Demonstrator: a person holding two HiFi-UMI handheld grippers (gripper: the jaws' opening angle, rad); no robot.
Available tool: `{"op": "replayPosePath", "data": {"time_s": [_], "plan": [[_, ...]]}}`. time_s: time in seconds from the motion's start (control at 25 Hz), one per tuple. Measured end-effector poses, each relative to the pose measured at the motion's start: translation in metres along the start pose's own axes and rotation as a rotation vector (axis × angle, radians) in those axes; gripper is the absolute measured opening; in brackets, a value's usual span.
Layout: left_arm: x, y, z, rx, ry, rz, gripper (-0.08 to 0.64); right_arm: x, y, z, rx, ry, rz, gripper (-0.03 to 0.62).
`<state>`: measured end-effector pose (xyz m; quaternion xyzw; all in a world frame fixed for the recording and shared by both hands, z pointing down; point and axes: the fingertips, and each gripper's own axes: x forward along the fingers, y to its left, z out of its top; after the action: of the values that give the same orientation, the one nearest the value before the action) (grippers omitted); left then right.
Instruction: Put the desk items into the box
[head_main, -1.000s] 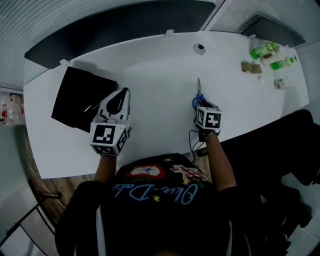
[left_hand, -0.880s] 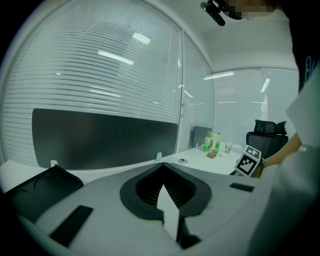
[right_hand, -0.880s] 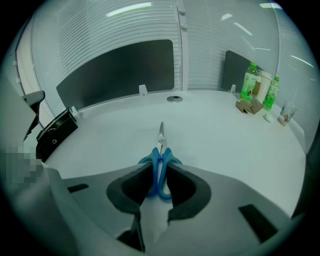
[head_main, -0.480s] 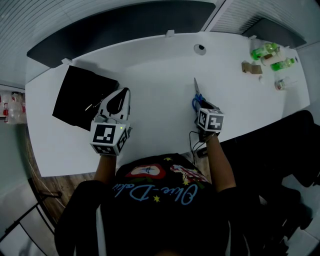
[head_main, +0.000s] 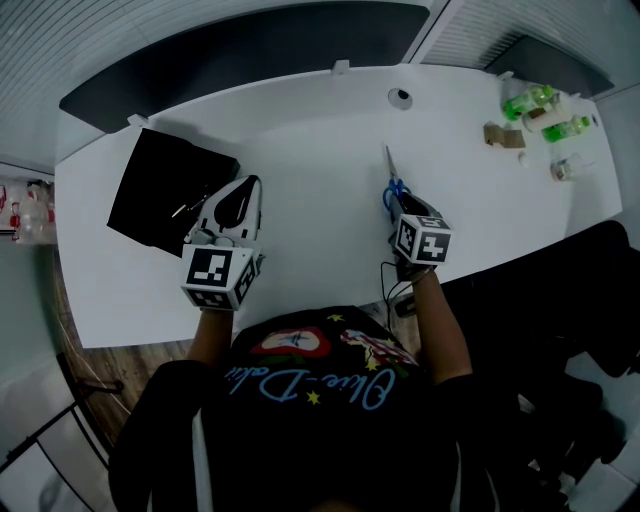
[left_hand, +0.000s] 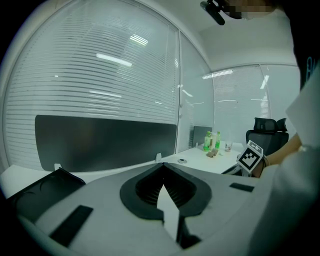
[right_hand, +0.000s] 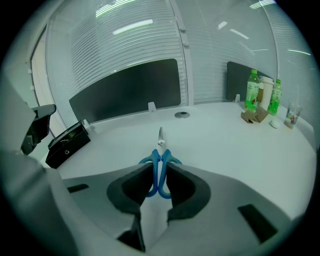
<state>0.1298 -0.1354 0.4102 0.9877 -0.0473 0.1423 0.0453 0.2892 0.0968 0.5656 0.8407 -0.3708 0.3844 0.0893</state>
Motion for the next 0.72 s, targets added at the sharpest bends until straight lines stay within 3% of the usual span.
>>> {"op": "replayPosePath", "data": {"time_s": [0.72], "plan": [[-0.029,0.0,0.001,-0.003,-0.011,0.108,0.008,-0.008,0.021,0.056,-0.134,-0.106,0.125,0.091]]}}
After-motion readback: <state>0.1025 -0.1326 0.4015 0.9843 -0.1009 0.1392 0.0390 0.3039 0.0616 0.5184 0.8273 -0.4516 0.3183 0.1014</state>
